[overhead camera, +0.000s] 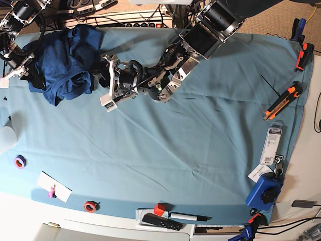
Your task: Layout the t-shirt on the table in an organized manner, then fold the t-shirt properly
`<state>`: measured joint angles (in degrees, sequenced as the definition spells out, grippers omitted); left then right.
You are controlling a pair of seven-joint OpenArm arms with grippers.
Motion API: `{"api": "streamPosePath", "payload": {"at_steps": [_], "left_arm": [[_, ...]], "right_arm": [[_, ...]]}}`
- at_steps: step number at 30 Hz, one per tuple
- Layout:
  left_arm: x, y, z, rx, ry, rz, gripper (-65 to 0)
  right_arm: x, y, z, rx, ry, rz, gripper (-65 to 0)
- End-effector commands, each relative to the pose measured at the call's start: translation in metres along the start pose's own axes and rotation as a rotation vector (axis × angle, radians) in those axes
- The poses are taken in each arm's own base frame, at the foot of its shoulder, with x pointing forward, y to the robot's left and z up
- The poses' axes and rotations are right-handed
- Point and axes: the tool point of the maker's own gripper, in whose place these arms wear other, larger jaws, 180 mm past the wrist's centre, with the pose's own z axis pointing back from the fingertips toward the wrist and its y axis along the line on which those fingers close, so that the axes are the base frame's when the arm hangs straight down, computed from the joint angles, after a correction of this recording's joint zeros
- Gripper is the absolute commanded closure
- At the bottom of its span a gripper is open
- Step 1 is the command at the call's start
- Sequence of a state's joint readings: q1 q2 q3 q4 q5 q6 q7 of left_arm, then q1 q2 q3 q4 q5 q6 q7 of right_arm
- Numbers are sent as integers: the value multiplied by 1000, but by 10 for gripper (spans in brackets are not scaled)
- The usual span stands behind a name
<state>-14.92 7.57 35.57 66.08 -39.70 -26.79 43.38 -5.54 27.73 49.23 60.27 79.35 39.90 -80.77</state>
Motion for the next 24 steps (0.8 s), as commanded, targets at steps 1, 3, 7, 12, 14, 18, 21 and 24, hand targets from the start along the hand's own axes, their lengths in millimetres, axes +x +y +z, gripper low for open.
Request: {"api": "streamPosePath", "payload": {"at_steps": [1, 3, 7, 12, 14, 18, 21, 24], "left_arm": [[27, -14, -1, -47, -71, -23, -343], [27, -15, -2, -47, -71, -23, -343], [27, -14, -2, -46, -71, -23, -343], [27, -14, -1, -46, -71, -23, -343], [27, -14, -1, -46, -71, -23, -343], [27, -14, -2, -43, -68, -26, -343], [25, -12, -2, -30, -58, -39, -343], [25, -12, -2, -30, -58, -39, -343]], "right_arm": [[22, 5, 8, 4, -49, 39, 0], [27, 4, 13, -1, -74, 37, 0], [42, -2, 32, -41, -144, 44, 0], [51, -10, 48, -86, -190, 49, 0], [51, -9, 48, -86, -192, 49, 0], [51, -10, 48, -87, -191, 50, 0], [45, -17, 48, -128, -158, 53, 0], [39, -25, 48, -172, -122, 57, 0]]}}
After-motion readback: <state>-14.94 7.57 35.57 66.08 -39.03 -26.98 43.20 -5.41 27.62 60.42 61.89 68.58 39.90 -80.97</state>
